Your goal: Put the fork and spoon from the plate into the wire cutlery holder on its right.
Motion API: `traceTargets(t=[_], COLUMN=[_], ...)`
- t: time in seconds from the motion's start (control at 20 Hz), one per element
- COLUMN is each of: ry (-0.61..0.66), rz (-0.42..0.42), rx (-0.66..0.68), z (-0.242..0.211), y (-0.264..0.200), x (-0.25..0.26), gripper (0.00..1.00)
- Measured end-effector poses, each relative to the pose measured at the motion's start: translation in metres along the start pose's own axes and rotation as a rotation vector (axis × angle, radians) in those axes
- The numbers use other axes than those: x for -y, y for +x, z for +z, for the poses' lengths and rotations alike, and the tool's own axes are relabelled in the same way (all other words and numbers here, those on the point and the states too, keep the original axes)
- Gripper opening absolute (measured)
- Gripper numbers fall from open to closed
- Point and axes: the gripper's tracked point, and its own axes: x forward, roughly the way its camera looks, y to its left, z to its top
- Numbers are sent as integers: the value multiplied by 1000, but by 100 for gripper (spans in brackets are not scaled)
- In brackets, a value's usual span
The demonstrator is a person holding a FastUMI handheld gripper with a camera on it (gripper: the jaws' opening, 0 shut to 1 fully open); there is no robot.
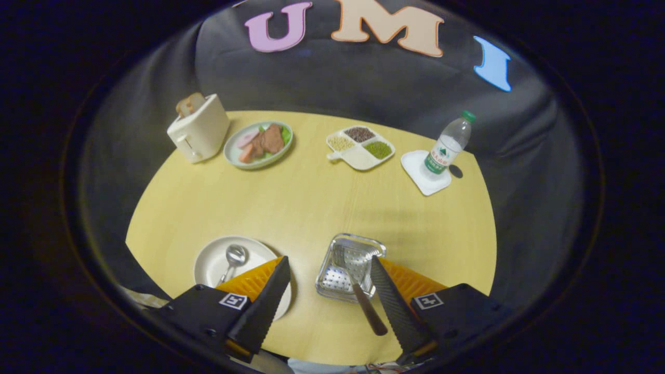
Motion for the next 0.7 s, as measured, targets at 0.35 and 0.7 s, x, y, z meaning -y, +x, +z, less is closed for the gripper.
traceTargets(t=[0.35,0.7], ry=[21,31], rz=[42,47], rx=[221,283], z=[1,-20], y=[-16,-19], x=[-56,-102], gripper=[99,99])
